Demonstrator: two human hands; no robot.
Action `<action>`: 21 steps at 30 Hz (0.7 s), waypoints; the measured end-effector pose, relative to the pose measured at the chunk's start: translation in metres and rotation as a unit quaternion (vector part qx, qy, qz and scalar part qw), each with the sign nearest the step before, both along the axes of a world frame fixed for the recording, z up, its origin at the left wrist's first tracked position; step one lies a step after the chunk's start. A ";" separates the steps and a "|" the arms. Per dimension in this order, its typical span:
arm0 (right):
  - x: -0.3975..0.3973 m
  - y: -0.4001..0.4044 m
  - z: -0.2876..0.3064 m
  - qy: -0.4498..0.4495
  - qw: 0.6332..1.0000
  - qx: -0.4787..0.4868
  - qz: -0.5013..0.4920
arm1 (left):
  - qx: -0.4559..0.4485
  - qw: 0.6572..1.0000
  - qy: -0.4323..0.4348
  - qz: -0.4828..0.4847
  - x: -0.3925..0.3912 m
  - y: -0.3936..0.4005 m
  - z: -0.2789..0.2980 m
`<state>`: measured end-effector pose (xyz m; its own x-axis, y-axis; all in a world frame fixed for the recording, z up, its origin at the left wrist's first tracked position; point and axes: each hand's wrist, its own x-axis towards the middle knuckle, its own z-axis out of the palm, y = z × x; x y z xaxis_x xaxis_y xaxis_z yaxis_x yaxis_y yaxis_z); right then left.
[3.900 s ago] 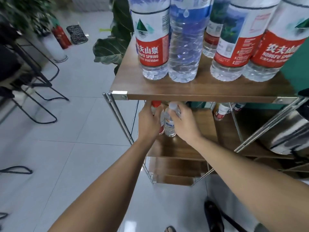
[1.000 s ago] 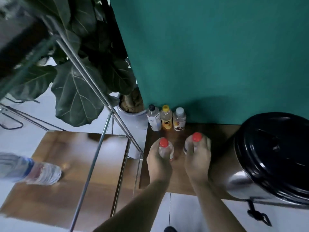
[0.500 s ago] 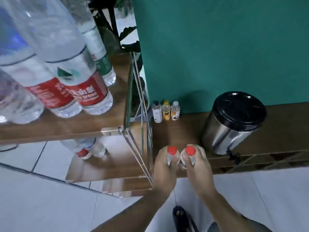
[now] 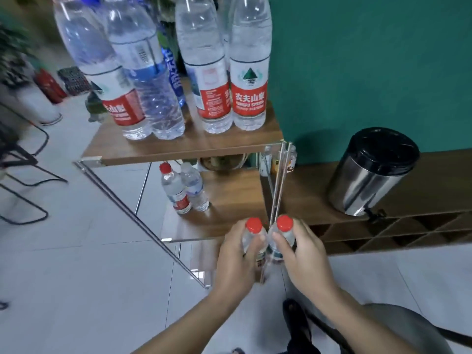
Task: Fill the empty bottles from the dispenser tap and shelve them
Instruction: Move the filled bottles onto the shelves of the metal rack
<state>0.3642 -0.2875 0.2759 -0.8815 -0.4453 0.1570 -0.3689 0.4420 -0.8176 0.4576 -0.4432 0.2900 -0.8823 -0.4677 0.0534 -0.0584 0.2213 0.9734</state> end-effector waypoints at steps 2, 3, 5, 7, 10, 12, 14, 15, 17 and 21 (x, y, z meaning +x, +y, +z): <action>0.010 -0.023 0.003 0.013 1.000 -0.012 0.017 | 0.011 1.000 -0.009 0.013 0.013 -0.022 0.006; 0.013 -0.034 0.004 0.023 0.999 -0.013 0.022 | 0.015 1.000 -0.010 0.016 0.019 -0.031 0.009; 0.014 -0.054 0.007 0.034 0.999 -0.016 0.035 | 0.015 1.000 -0.005 0.026 0.026 -0.047 0.014; 0.010 -0.073 0.011 0.041 0.998 -0.021 0.050 | 0.012 1.000 0.010 0.027 0.028 -0.060 0.021; -0.003 -0.099 0.016 0.054 0.997 -0.028 0.055 | -0.002 0.999 0.016 0.041 0.020 -0.077 0.028; -0.016 -0.115 0.016 0.045 0.997 -0.039 0.043 | -0.034 0.998 0.012 0.050 0.004 -0.089 0.027; -0.031 -0.133 0.016 0.035 0.998 -0.053 0.027 | -0.056 0.997 0.008 0.052 -0.016 -0.100 0.025; -0.039 -0.142 0.015 0.030 0.998 -0.059 0.015 | -0.065 0.996 0.004 0.055 -0.027 -0.106 0.022; -0.055 -0.158 0.014 0.010 0.998 -0.058 -0.018 | -0.071 0.995 -0.001 0.064 -0.048 -0.113 0.020; -0.077 -0.178 0.016 -0.017 0.996 -0.075 -0.052 | -0.098 0.991 -0.007 0.089 -0.083 -0.124 0.016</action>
